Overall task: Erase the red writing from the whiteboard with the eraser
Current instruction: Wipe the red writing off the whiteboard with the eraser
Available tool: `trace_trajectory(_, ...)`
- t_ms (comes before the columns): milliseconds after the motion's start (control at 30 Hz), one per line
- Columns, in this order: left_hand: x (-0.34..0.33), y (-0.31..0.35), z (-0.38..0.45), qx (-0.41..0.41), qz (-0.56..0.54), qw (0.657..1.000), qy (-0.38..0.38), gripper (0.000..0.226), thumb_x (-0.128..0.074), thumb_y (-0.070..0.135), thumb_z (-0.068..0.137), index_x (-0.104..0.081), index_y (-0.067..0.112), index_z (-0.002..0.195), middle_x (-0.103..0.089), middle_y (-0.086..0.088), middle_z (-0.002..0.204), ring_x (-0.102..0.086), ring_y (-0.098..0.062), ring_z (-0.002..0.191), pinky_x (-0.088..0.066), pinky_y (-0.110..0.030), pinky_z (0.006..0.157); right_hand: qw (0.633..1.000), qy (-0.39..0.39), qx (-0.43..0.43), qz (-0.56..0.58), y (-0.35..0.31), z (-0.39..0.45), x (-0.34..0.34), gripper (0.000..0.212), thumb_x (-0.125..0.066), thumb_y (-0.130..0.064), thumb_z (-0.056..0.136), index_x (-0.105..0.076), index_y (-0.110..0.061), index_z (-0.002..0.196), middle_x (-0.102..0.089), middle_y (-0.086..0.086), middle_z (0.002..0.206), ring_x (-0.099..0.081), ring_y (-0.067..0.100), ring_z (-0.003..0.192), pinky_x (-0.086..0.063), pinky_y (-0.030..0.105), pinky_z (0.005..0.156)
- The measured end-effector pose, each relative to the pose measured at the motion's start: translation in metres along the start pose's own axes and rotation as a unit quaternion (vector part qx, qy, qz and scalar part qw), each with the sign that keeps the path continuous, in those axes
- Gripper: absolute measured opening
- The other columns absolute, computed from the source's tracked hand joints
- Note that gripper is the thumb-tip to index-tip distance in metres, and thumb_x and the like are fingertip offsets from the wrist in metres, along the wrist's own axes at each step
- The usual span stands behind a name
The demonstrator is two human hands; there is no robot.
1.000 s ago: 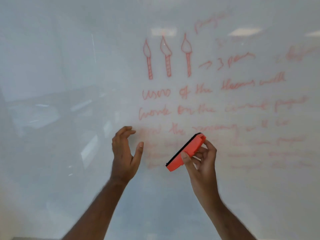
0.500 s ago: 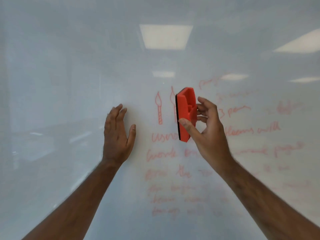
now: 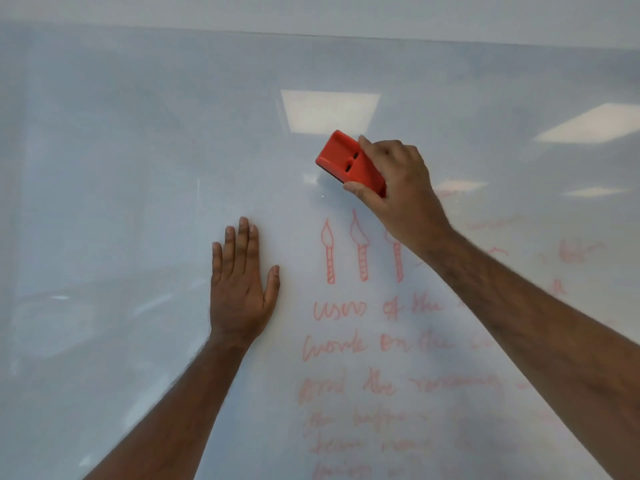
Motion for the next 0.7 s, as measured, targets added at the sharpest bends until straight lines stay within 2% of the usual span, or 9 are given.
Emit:
trace_trajectory(200,0.0,-0.001,0.0,-0.002,0.007,1.0,-0.001,0.076,-0.035,0.042,0.11,-0.013,0.007,0.174,-0.01,-0.01,0.184,-0.005,-0.028,0.171,-0.004,-0.049,0.139,0.989,-0.046,0.068,-0.123,0.001,0.018,-0.021,0.072,-0.058,-0.052,0.103,-0.039,-0.014,0.16,-0.054,0.006,0.143,-0.048,0.028,0.129,-0.036,0.044,0.108)
trace_trajectory(433,-0.002,-0.003,-0.001,-0.003,0.014,1.0,0.005,0.077,-0.037,0.042,0.109,-0.013,0.009,0.175,-0.009,-0.008,0.184,-0.005,-0.026,0.171,-0.002,-0.045,0.139,0.981,-0.043,0.126,-0.142,-0.012,0.0,-0.042,0.07,-0.061,-0.049,0.101,-0.043,-0.015,0.158,-0.057,0.006,0.139,-0.052,0.028,0.124,-0.039,0.044,0.103)
trace_trajectory(700,-0.001,-0.004,-0.002,-0.007,0.011,1.0,0.001,0.077,-0.039,0.041,0.108,-0.014,0.01,0.175,-0.008,-0.007,0.184,-0.005,-0.026,0.171,-0.005,-0.048,0.139,0.939,-0.096,0.265,-0.199,0.0,-0.035,-0.037,0.067,-0.057,-0.05,0.103,-0.042,-0.016,0.158,-0.057,0.005,0.14,-0.055,0.027,0.125,-0.043,0.044,0.101)
Point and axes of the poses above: each hand's wrist, its own z-axis towards the middle knuckle, its own x-axis out of the back of the hand, y = z × x, the point moved 1 cm from there along z, towards the middle knuckle
